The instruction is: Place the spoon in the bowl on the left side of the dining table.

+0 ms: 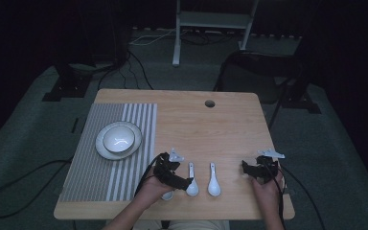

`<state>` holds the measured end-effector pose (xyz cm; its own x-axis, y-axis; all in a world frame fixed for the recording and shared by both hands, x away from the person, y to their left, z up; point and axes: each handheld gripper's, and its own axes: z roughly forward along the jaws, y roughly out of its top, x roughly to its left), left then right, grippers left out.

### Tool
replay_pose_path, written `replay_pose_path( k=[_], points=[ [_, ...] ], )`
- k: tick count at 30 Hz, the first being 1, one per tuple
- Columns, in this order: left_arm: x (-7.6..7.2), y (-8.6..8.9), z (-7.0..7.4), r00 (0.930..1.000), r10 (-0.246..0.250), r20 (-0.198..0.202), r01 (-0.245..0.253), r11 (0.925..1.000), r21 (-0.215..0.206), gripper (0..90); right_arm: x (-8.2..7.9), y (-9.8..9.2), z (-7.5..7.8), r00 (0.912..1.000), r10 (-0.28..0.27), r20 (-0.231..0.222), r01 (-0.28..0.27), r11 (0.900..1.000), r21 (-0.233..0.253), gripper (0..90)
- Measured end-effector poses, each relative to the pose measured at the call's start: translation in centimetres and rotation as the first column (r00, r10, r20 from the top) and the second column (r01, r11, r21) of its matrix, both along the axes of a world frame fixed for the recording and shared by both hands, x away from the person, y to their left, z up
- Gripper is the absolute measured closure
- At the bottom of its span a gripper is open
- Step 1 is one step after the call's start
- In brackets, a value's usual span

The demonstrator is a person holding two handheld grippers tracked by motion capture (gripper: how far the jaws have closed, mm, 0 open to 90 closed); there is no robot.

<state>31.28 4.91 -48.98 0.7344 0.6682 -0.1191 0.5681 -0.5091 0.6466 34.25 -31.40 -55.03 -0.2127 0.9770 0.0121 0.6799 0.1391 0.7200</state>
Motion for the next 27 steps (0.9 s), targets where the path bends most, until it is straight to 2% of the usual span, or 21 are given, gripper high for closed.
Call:
replay_pose_path(
  k=[4,5,10,14,15,16,19,21,24,27],
  points=[
    [0.5,-0.8,-0.4,0.9999,0.003,-0.014,-0.003,0.9999,0.017,4.0,0.0,0.0,0.0,1.0,0.0,0.0,0.0,1.0,0.0,11.4],
    [0.8,-1.5,-0.9,0.9996,-0.001,-0.027,0.002,0.999,0.044,3.9,0.0,0.0,0.0,1.0,0.0,0.0,0.0,1.0,0.0,11.4],
    [1.8,-2.9,-2.1,0.9981,-0.003,-0.061,0.008,0.9969,0.079,3.9,0.0,0.0,0.0,1.0,0.0,0.0,0.0,1.0,0.001,11.4],
    [2.0,-3.4,-2.5,0.9983,0.004,-0.058,0.001,0.9961,0.089,5.8,0.0,0.0,0.0,1.0,0.001,0.0,-0.001,1.0,0.0,11.4],
    [2.1,-3.6,-2.8,0.9987,0.005,-0.05,0.0,0.9942,0.107,6.3,0.0,0.0,0.0,1.0,0.0,0.0,0.0,1.0,0.0,11.4],
    [2.1,-3.6,-2.8,0.9987,0.005,-0.05,0.0,0.9942,0.107,6.3,0.0,0.0,0.0,1.0,0.0,0.0,0.0,1.0,0.0,11.4],
    [2.3,-3.9,-3.5,0.9978,0.014,-0.065,-0.006,0.992,0.126,6.4,0.0,0.0,0.0,1.0,0.0,0.0,0.0,1.0,0.0,11.4],
    [2.3,-3.9,-3.6,0.998,0.015,-0.061,-0.007,0.9916,0.129,15.2,0.0,0.0,0.0,1.0,0.001,0.0,-0.001,1.0,0.0,11.4],
    [2.4,-3.9,-3.7,0.9983,0.01,-0.058,-0.003,0.9917,0.129,15.5,0.0,0.0,0.0,1.0,0.0,0.001,0.0,1.0,0.0,11.4],
    [2.3,-3.8,-3.5,0.9984,-0.014,-0.055,0.02,0.9921,0.124,25.3,0.0,0.0,0.0,1.0,0.0,0.001,0.0,1.0,0.0,11.4]
  ],
)
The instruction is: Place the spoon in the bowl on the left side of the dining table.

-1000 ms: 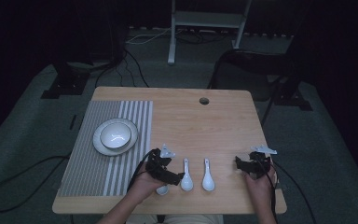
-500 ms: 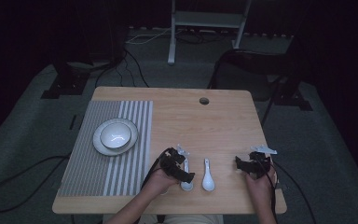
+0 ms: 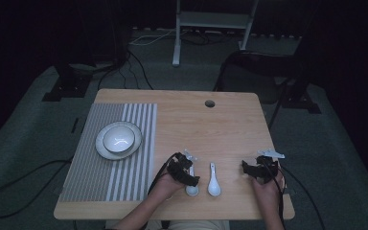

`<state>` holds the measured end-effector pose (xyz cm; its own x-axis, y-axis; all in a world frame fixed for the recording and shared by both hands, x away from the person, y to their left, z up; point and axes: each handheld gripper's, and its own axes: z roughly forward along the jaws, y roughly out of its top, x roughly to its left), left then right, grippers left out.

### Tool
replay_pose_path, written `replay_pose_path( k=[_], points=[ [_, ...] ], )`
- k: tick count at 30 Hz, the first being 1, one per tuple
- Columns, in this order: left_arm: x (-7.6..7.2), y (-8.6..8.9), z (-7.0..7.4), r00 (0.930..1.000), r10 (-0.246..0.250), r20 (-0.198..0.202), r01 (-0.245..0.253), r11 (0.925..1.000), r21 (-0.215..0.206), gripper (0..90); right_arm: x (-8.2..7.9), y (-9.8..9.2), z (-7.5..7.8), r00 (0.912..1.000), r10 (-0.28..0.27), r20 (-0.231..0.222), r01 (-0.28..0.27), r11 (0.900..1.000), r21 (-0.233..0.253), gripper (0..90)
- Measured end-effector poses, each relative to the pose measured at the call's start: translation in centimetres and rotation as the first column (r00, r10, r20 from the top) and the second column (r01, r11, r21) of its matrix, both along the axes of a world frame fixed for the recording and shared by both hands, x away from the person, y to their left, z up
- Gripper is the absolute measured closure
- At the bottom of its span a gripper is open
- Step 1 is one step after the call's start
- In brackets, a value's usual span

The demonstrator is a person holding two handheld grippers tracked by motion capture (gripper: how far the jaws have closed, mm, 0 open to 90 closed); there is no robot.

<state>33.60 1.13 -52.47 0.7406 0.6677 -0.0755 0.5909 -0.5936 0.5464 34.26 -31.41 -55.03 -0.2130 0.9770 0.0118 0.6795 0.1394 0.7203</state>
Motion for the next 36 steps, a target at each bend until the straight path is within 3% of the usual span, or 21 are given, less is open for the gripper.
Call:
replay_pose_path(
  k=[5,14,23,32,36],
  points=[
    [-0.1,0.2,0.1,0.9998,-0.013,0.013,0.013,0.9999,-0.009,46.1,0.0,0.0,0.0,1.0,0.0,0.0,0.0,1.0,0.0,11.4],
    [0.1,0.3,0.1,0.9996,-0.005,0.027,0.006,0.9999,-0.015,73.0,0.0,0.0,0.0,1.0,-0.002,0.0,0.002,1.0,0.0,11.5],
    [0.1,0.2,0.2,0.9997,-0.012,0.023,0.013,0.9995,-0.029,73.9,0.0,0.0,0.0,1.0,-0.002,0.0,0.002,1.0,0.001,11.5],
    [-0.1,0.8,1.4,0.9987,-0.007,0.051,0.01,0.998,-0.062,74.4,0.0,0.0,0.0,1.0,-0.003,0.0,0.003,1.0,0.002,11.5],
    [-0.3,1.0,2.4,0.9984,-0.012,0.056,0.018,0.9944,-0.104,74.6,0.0,0.0,0.0,1.0,-0.002,0.0,0.002,1.0,0.001,11.5]
  ],
)
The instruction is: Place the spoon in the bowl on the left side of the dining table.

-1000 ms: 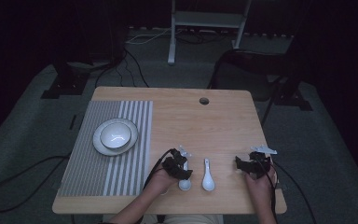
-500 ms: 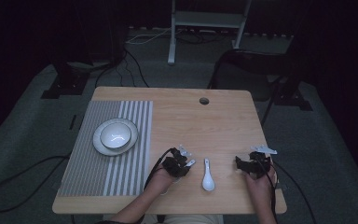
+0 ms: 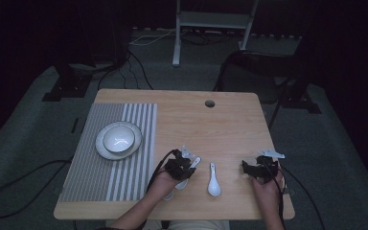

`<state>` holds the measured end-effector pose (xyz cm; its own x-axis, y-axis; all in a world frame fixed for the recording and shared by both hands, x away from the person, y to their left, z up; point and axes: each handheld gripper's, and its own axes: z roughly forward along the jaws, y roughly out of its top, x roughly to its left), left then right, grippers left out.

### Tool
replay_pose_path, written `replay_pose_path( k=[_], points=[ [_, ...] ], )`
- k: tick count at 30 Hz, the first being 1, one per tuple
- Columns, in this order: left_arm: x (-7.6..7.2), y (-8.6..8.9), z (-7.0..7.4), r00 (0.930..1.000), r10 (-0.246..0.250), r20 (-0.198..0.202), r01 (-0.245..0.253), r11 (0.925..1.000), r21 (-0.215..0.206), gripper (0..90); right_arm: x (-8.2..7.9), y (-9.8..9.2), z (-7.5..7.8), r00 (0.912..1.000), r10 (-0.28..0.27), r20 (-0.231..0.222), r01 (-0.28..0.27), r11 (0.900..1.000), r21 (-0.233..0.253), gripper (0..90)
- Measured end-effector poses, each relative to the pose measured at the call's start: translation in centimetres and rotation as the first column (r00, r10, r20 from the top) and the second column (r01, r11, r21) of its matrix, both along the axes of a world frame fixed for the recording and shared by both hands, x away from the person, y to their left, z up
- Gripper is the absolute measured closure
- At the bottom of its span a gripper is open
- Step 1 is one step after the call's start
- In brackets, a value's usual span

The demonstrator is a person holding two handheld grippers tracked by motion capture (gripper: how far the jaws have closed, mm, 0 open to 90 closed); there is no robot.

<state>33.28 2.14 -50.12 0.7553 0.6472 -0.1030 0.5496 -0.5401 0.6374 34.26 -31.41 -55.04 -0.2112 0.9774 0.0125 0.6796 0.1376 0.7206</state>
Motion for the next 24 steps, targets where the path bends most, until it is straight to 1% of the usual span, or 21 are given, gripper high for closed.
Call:
replay_pose_path(
  k=[1,2,3,5,7,11,15,16,17,21,24],
  points=[
    [0.0,0.0,0.2,1.0,-0.001,0.002,0.001,1.0,-0.007,74.9,0.0,0.0,0.0,1.0,0.0,0.0,0.0,1.0,0.0,11.5],
    [0.0,0.1,0.3,1.0,-0.004,-0.005,0.004,0.9997,-0.025,76.1,0.0,0.0,0.0,1.0,0.0,0.0,0.0,1.0,0.0,11.5],
    [0.0,0.2,0.5,0.9999,0.001,-0.011,-0.002,0.9989,-0.047,84.7,0.0,0.0,0.0,1.0,0.0,0.0,0.0,1.0,0.0,11.4],
    [0.0,0.2,0.9,1.0,-0.006,0.005,0.006,0.9992,-0.04,85.0,0.0,0.0,0.0,1.0,0.0,0.0,0.0,1.0,0.0,11.4],
    [-0.1,0.3,1.1,0.9999,-0.012,0.007,0.013,0.999,-0.043,85.1,0.0,0.0,0.0,1.0,0.0,0.0,0.0,1.0,0.0,11.4],
    [-0.3,0.5,1.8,0.9996,-0.019,0.023,0.021,0.9981,-0.059,85.3,0.0,0.0,0.0,1.0,0.0,0.0,0.0,1.0,0.0,11.5],
    [-0.5,0.7,2.5,0.9991,-0.027,0.033,0.029,0.996,-0.084,85.4,0.0,0.0,0.0,1.0,0.0,0.0,0.0,1.0,0.0,11.5],
    [-0.5,0.7,2.6,0.999,-0.032,0.031,0.035,0.9945,-0.099,85.4,0.0,0.0,0.0,1.0,0.0,0.0,0.0,1.0,0.0,11.5],
    [-0.6,0.8,2.8,0.9987,-0.039,0.032,0.042,0.9936,-0.105,85.4,0.0,0.0,0.0,1.0,0.0,0.0,0.0,1.0,0.0,11.5],
    [-0.9,1.1,3.8,0.9976,-0.041,0.055,0.048,0.9897,-0.135,85.5,0.0,0.0,0.0,1.0,0.0,0.0,0.0,1.0,0.0,11.5],
    [-1.0,1.3,4.6,0.9961,-0.04,0.079,0.051,0.9891,-0.138,85.5,0.0,0.0,0.0,1.0,0.0,0.0,0.0,1.0,0.0,11.5]
  ],
)
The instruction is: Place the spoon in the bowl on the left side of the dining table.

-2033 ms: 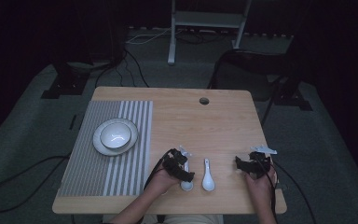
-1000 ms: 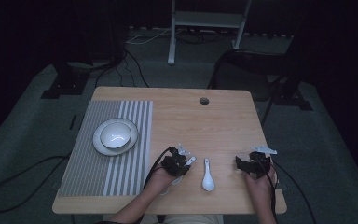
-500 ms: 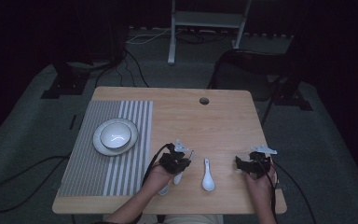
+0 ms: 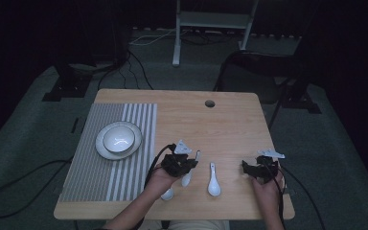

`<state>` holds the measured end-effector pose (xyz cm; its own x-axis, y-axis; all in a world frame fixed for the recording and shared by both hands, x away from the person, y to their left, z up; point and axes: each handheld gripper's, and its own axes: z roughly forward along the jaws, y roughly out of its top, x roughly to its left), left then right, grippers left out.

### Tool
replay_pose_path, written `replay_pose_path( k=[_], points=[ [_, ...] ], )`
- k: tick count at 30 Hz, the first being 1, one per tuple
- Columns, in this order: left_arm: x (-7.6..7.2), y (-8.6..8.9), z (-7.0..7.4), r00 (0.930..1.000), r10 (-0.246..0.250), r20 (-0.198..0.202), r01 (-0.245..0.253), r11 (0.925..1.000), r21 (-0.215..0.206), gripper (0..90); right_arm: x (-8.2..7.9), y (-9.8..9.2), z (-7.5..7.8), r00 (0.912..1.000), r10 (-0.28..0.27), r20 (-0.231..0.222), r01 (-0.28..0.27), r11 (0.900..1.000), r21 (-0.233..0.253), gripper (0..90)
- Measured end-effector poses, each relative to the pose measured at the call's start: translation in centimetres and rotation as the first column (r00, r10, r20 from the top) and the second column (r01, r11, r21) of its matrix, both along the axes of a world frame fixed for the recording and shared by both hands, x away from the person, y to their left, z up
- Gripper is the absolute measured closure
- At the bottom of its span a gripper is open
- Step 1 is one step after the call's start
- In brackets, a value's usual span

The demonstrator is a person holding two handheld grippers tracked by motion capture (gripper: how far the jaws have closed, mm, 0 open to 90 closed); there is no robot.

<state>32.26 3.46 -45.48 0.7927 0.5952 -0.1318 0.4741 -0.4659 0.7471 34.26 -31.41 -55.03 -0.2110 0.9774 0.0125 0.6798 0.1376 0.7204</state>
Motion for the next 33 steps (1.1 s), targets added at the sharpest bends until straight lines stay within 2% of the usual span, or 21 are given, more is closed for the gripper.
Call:
replay_pose_path(
  k=[4,6,8,16,18,25,26,28,31,33],
  points=[
    [0.1,0.8,1.1,0.9996,0.013,0.027,-0.013,0.9996,-0.025,85.4,0.0,0.0,0.0,1.0,0.0,0.0,0.0,1.0,0.0,11.5],
    [0.2,1.3,1.5,0.9994,0.023,0.026,-0.022,0.9988,-0.044,85.5,0.0,0.0,0.0,1.0,0.0,0.0,0.0,1.0,0.0,11.5],
    [0.4,1.9,1.7,0.9984,0.04,0.04,-0.038,0.9981,-0.048,85.5,0.0,0.0,0.0,1.0,0.0,0.0,0.0,1.0,0.0,11.5],
    [1.2,4.6,2.2,0.9945,0.096,0.041,-0.092,0.992,-0.086,85.5,0.0,0.0,0.0,1.0,-0.001,0.0,0.001,1.0,0.0,11.5],
    [1.4,5.3,2.3,0.9931,0.106,0.051,-0.101,0.9913,-0.083,85.4,0.0,0.0,0.0,1.0,-0.002,0.0,0.002,1.0,0.001,11.5],
    [2.1,8.1,2.7,0.9846,0.165,0.059,-0.158,0.9823,-0.1,85.4,0.0,0.0,0.0,1.0,-0.002,0.0,0.002,1.0,0.0,11.5],
    [2.2,8.6,2.7,0.9821,0.179,0.059,-0.172,0.9794,-0.106,85.4,0.0,0.0,0.0,1.0,-0.002,0.0,0.002,1.0,0.0,11.5],
    [2.3,9.2,2.7,0.9819,0.182,0.051,-0.175,0.9765,-0.126,85.4,0.0,0.0,0.0,1.0,-0.002,0.0,0.002,1.0,0.0,11.5],
    [2.5,10.3,2.8,0.9753,0.214,0.053,-0.206,0.9704,-0.126,85.4,0.0,0.0,0.0,1.0,-0.002,0.0,0.002,1.0,0.0,11.5],
    [2.6,10.8,3.0,0.9718,0.227,0.062,-0.219,0.9688,-0.115,85.4,0.0,0.0,0.0,1.0,-0.002,0.0,0.002,1.0,0.0,11.5]
  ],
)
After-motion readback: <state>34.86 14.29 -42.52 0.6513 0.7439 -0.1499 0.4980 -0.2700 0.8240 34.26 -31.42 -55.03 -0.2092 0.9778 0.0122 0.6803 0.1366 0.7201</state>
